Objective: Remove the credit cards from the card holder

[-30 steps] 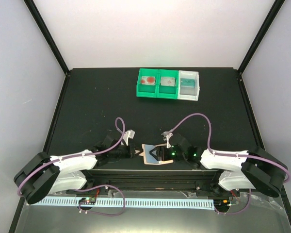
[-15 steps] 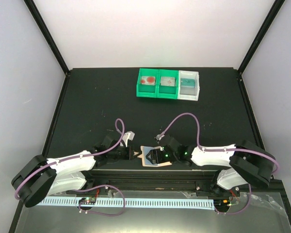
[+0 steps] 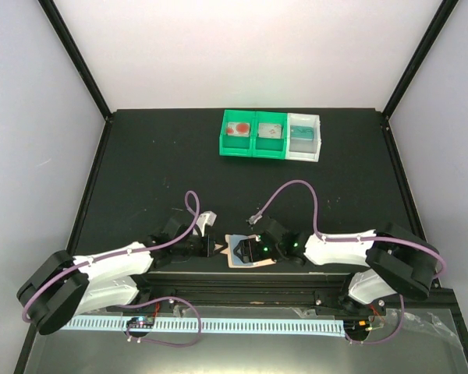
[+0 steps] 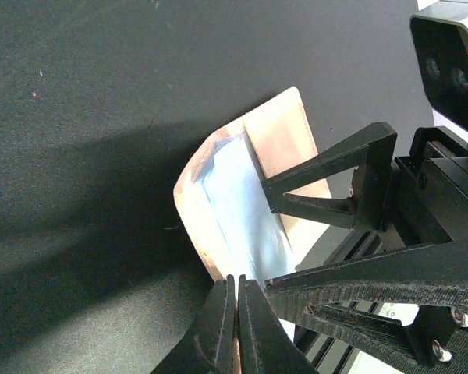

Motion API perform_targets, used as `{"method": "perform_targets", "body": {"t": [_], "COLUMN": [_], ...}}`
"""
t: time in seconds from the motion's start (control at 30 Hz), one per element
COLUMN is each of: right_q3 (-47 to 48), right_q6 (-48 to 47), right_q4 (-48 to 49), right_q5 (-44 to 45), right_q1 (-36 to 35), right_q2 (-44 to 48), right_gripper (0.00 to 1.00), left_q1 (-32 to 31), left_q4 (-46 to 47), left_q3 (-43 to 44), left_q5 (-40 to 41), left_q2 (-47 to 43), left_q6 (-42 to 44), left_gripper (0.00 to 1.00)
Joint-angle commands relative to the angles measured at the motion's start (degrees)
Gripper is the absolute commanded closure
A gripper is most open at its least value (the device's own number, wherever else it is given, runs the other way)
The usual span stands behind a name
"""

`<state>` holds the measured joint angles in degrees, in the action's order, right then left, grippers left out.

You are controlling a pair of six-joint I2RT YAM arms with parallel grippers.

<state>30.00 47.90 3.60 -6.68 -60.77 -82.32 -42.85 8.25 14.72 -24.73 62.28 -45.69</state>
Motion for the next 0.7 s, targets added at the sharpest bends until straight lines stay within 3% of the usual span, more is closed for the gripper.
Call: {"method": "perform_targets", "body": {"t": [0.0,0.67], "right_q3": [1.41,2.92], "right_q6": [-1.9,-4.49], "right_q4": [-1.68,-12.85], "right_q5": [1.6,11.7], "right_q1": [-0.52,-0.52], "right_q2": [-0.73,1.56], "right_gripper": [0.28,0.42], "left_q1": [-0.35,-0.3], "left_q4": [-0.34,-4.16], "left_q3": [1.01,1.98], "left_q5": [-1.03,-0.1], "left_q2": [-0.85,-1.94], "left_q6": [0.96,2.62], "left_gripper": [0.98,0.98]}}
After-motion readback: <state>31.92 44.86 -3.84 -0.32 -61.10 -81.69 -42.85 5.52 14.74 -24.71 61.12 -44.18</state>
